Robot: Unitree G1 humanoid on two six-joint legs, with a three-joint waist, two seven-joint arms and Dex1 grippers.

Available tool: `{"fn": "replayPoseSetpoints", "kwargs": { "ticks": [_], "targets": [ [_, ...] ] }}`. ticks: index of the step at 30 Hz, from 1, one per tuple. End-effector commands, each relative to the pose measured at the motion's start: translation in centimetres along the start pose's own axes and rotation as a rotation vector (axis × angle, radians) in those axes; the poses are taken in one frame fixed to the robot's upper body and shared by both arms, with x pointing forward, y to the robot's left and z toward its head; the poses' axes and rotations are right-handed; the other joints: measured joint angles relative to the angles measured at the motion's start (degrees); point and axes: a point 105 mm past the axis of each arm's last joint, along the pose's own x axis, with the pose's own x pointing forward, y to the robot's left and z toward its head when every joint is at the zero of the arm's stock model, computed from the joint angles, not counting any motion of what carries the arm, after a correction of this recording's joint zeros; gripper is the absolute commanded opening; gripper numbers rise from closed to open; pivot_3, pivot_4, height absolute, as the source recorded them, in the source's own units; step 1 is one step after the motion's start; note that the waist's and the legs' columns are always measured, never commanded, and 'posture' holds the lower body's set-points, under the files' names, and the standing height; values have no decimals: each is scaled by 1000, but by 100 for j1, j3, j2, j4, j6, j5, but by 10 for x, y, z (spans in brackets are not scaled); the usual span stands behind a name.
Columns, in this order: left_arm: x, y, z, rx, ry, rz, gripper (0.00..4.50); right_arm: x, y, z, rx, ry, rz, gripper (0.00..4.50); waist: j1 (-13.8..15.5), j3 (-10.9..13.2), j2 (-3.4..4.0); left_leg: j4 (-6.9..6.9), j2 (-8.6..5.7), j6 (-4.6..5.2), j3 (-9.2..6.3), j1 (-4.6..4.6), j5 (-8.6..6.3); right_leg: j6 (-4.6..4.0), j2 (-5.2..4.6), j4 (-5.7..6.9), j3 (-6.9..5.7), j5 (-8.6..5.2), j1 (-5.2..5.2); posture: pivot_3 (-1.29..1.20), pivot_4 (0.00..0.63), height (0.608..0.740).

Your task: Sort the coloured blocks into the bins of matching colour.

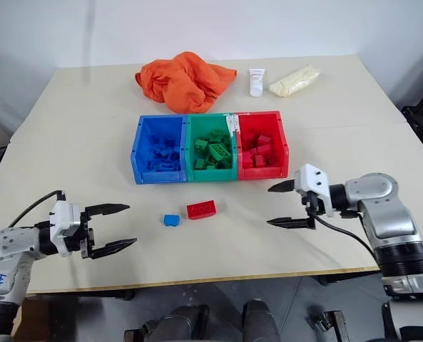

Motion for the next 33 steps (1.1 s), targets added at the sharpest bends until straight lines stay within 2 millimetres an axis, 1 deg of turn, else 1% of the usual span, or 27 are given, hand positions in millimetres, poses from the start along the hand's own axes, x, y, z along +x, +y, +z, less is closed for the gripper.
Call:
{"fn": "replayPoseSetpoints", "kwargs": {
  "ticks": [1, 4, 8, 13, 14, 15, 18, 19, 23, 27, 33],
  "targets": [
    [-16, 3, 9, 38, 27, 13, 4500, -11, -3, 5, -29, -9, -39, 4432, 14, 0, 0, 0, 0, 0, -1, 0, 0, 0, 0, 0, 0, 0, 1, 0, 150, 740],
    [-19, 4, 13, 45, 27, 19, 4500, -12, -4, 5, -29, -10, -49, 4432, 30, 1, 1, 2, 0, 0, -2, 0, 0, -1, -1, -5, 0, 0, 4, 0, 150, 740],
    [-15, 3, 23, 52, 5, 16, 4500, -11, -5, 6, -30, -18, -54, 4432, 37, 1, 1, 1, -1, 2, -6, -1, -1, 0, -2, -11, 0, 0, 8, 0, 150, 740],
    [8, -1, 42, 81, -56, -20, 4500, -13, -6, 9, -34, -35, -73, 4432, 38, 1, 1, 1, -1, 2, -8, -1, -1, 0, -2, -11, -2, 0, 10, 0, 150, 740],
    [16, -1, 47, 85, -70, -30, 4500, -14, -5, 10, -35, -38, -74, 4432, 39, 1, 1, 2, -1, 2, -8, -1, -1, 0, -2, -11, -1, 0, 10, 0, 150, 740],
    [32, -2, 51, 108, -76, -52, 4500, -17, -5, 10, -35, -38, -91, 4432, 48, 1, 1, 2, -1, 2, -8, -1, -1, 0, -1, -12, -2, 0, 11, 0, 150, 740],
    [66, -5, 63, 147, -103, -95, 4500, -21, -5, 10, -34, -38, -128, 4432, 160, 1, 2, 8, -4, 3, -8, -1, -1, 0, -1, -13, -7, 0, 14, 0, 150, 740],
    [71, -4, 66, 150, -110, -100, 4500, -21, -4, 11, -33, -40, -134, 4432, 176, 1, 2, 9, -4, 3, -7, -2, -1, 0, -1, -14, -7, 0, 15, 0, 150, 740],
    [109, -3, 74, 194, -95, -147, 4500, -22, 3, 12, -22, -42, -166, 4432, 206, 2, 1, 8, -5, 3, -9, -2, -1, 1, -1, -12, -11, 1, 14, 0, 150, 740],
    [133, 2, 72, 221, -47, -173, 4500, -26, 11, 13, -12, -43, -206, 4432, 189, 2, 1, 9, -4, 4, 7, -1, 0, 2, 2, -12, -17, 1, 12, 0, 150, 740],
    [154, 3, 65, 284, 38, -253, 4500, -30, 23, 11, 14, -38, -263, 4432, 206, 5, -4, 11, -4, 6, 17, -1, 1, 4, 4, -11, -24, 2, 10, 0, 150, 740]
  ]
}}
